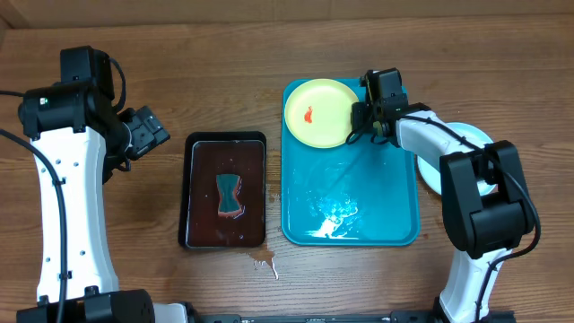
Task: Clean dirty plates on tray and stack at the side
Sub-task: 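Grip the sauced yellow plate's rim with the right gripper and slide it down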
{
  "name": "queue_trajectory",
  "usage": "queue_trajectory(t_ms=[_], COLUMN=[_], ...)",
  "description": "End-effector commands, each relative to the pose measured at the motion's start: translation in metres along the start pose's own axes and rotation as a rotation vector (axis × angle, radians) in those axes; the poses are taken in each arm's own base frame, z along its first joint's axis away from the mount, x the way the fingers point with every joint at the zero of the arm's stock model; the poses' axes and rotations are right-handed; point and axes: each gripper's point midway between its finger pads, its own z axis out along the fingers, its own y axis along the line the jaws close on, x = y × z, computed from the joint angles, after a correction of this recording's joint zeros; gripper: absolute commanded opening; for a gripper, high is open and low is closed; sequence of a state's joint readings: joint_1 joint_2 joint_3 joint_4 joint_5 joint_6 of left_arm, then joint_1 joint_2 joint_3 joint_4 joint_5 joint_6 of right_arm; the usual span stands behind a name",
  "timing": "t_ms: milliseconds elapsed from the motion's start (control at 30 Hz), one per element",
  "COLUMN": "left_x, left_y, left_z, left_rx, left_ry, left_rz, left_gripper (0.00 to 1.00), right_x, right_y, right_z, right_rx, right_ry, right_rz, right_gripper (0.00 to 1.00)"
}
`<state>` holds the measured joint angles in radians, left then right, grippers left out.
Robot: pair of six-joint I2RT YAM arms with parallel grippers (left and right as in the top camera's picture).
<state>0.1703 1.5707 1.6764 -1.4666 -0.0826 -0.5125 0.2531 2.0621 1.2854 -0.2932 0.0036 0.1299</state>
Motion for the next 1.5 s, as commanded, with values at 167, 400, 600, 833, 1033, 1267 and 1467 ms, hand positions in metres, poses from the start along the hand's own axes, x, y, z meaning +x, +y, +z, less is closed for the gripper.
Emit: queue_trajectory(t_ms=[167, 400, 600, 833, 1033, 1267, 1467], left_x=[-0.003, -0.003, -0.003, -0.003, -0.004, 0.013, 0.036], left_y=[0.0, 0.0, 0.0, 0.0, -0.003, -0.024, -0.061], left_z=[-0.006, -0.006, -0.006, -0.006, -0.006, -0.008, -0.017], left_rx=[0.007, 0.007, 0.007, 0.007, 0.018, 0.148, 0.339], left_ry=[-0.022, -0.022, -0.022, -0.022, -0.026, 0.068, 0.14], left_rz=[0.017, 0.017, 0.017, 0.017, 0.013, 0.02, 0.239], left_gripper=[1.0, 1.0, 1.0, 1.0, 1.0, 1.0, 0.94], right_x=[0.006, -0.007, 0.024, 0.099, 0.131, 0.135, 0.137], right_y=[0.002, 0.006, 0.002, -0.001, 0.008, -0.002, 0.003], right_z=[-0.025, -0.132, -0.208, -0.217, -0.15, -0.121, -0.123], right_rx=[0.002, -0.002, 0.01, 0.08, 0.035, 0.044, 0.001], right_ry=[0.073, 0.047, 0.103, 0.342, 0.278, 0.164, 0.183], right_rz=[0.001, 0.074, 0.144, 0.34, 0.363, 0.347, 0.167], right_gripper=[0.04, 0.04, 0.04, 0.04, 0.04, 0.04, 0.34])
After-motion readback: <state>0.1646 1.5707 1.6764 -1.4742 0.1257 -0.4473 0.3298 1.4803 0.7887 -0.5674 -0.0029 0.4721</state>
